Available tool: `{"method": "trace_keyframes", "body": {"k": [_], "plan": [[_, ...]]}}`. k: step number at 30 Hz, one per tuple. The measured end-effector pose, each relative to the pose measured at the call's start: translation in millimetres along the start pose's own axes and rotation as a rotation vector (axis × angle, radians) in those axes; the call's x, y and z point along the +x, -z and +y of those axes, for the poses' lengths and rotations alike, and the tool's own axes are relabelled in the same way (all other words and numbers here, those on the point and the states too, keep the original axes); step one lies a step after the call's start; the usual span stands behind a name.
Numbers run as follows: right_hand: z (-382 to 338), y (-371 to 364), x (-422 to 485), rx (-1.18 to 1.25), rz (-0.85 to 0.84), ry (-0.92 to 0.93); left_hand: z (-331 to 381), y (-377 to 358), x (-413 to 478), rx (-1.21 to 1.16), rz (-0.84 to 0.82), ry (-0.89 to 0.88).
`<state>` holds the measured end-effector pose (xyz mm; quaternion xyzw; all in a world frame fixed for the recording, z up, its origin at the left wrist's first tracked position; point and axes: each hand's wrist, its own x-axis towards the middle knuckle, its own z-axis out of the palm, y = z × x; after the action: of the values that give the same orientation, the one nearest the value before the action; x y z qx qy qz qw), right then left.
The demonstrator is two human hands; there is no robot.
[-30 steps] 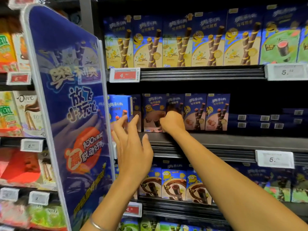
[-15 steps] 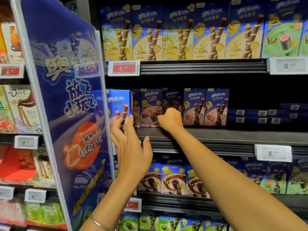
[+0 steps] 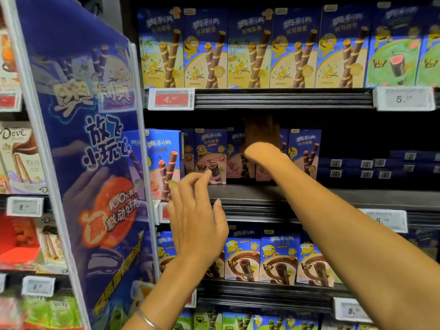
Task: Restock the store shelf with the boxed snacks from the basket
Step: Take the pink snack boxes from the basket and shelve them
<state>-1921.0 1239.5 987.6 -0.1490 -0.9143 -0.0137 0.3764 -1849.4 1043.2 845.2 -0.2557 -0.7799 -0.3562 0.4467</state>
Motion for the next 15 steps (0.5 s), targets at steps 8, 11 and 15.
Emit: {"method": "trace_keyframes", "body": {"k": [8, 11, 15], "plan": [[1, -18, 13, -0.184, -0.031, 0.123, 9, -15, 39, 0.082, -0.195, -0.12], [8, -17, 17, -0.166, -0.028, 0.157, 17, -22, 73, 0.227, -0.243, -0.12], [15, -11, 26, -0.141, -0.126, 0.17, 30, -24, 122, 0.433, -0.28, -0.114]]}}
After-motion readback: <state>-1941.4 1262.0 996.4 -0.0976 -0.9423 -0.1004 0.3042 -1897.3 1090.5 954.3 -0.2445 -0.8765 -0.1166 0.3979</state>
